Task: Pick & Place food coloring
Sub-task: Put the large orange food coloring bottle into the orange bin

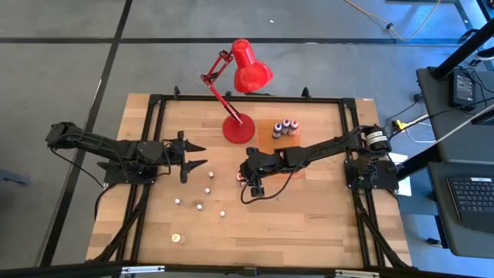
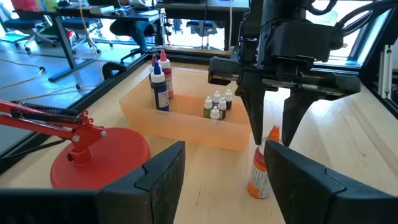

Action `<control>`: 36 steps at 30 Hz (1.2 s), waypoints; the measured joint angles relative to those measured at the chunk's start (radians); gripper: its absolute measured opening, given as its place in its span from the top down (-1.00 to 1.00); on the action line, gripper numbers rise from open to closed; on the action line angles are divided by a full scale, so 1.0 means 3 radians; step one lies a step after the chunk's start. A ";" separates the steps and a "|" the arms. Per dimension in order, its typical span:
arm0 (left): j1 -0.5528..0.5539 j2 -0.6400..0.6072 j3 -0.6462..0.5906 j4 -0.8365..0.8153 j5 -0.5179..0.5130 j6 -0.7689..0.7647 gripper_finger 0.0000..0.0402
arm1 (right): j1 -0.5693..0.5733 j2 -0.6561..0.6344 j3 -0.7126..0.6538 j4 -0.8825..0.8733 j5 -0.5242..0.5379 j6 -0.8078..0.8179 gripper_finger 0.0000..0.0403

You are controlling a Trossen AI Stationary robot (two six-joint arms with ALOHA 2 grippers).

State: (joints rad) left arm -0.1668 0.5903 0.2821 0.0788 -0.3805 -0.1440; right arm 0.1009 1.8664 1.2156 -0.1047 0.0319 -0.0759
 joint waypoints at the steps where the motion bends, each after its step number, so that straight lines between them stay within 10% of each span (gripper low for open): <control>1: 0.0000 0.0000 0.0000 0.0000 0.0000 0.0000 -0.06 | 0.0000 0.0000 -0.0001 0.0000 0.0000 0.0052 0.20; 36: 0.0001 0.0004 0.0000 -0.0064 0.0064 -0.0009 -0.06 | -0.0122 -0.0011 0.0816 -0.1288 -0.0202 -0.0289 -0.01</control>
State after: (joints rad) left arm -0.1667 0.5915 0.2821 0.0595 -0.3614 -0.1467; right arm 0.0643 1.8629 1.4604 -0.4912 -0.0286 -0.1627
